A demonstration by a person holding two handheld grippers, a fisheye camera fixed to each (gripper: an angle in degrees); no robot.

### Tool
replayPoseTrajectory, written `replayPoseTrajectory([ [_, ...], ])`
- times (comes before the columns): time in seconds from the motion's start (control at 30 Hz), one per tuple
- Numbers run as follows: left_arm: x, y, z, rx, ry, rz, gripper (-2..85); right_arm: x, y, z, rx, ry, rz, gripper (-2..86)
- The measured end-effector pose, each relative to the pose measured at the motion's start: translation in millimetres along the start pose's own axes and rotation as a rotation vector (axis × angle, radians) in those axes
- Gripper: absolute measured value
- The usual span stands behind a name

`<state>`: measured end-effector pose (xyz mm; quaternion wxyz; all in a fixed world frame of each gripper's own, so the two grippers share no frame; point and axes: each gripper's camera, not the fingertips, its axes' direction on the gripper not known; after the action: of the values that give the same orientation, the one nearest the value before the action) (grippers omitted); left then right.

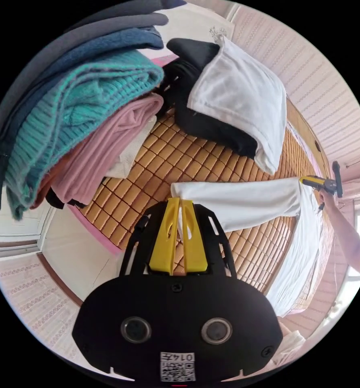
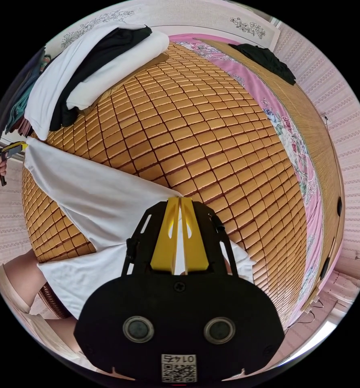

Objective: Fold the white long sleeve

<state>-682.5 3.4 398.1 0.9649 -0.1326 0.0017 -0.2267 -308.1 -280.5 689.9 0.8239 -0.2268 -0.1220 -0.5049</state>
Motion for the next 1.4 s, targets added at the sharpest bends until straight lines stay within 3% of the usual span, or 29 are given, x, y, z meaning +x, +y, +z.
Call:
replayPoseTrajectory([
  [0.27,3,-30,30,-0.092,-0.071,-0.026,0.5,5,17,-5,-0.001,-0.007,0.072,3.0],
  [0.37,10,-10,9,-0.070,-0.046,-0.009,0.9,-13,37,-33,0.105,0.031,0.092,5.2],
  [0.53,27,14,21,-0.141,0.006,0.034,1.7,-114,52,-48,0.165,-0.213,-0.171,4.5],
  [0.67,37,6,47,-0.172,0.007,0.018,2.2,-172,47,-16,0.089,-0.135,-0.265,4.2],
  [0.83,41,6,48,-0.165,0.013,0.031,0.4,-165,49,-7,0.052,-0.187,-0.213,0.1],
  [1.1,23,33,17,-0.133,0.087,-0.051,-1.0,-159,87,-20,0.057,-0.320,-0.457,-0.8],
  [1.33,24,46,12,-0.185,0.006,-0.060,-1.0,-131,97,-34,0.108,-0.382,-0.383,1.2],
  [1.4,30,36,7,-0.152,0.012,-0.043,-0.9,-96,95,-38,0.141,-0.310,-0.243,1.0],
])
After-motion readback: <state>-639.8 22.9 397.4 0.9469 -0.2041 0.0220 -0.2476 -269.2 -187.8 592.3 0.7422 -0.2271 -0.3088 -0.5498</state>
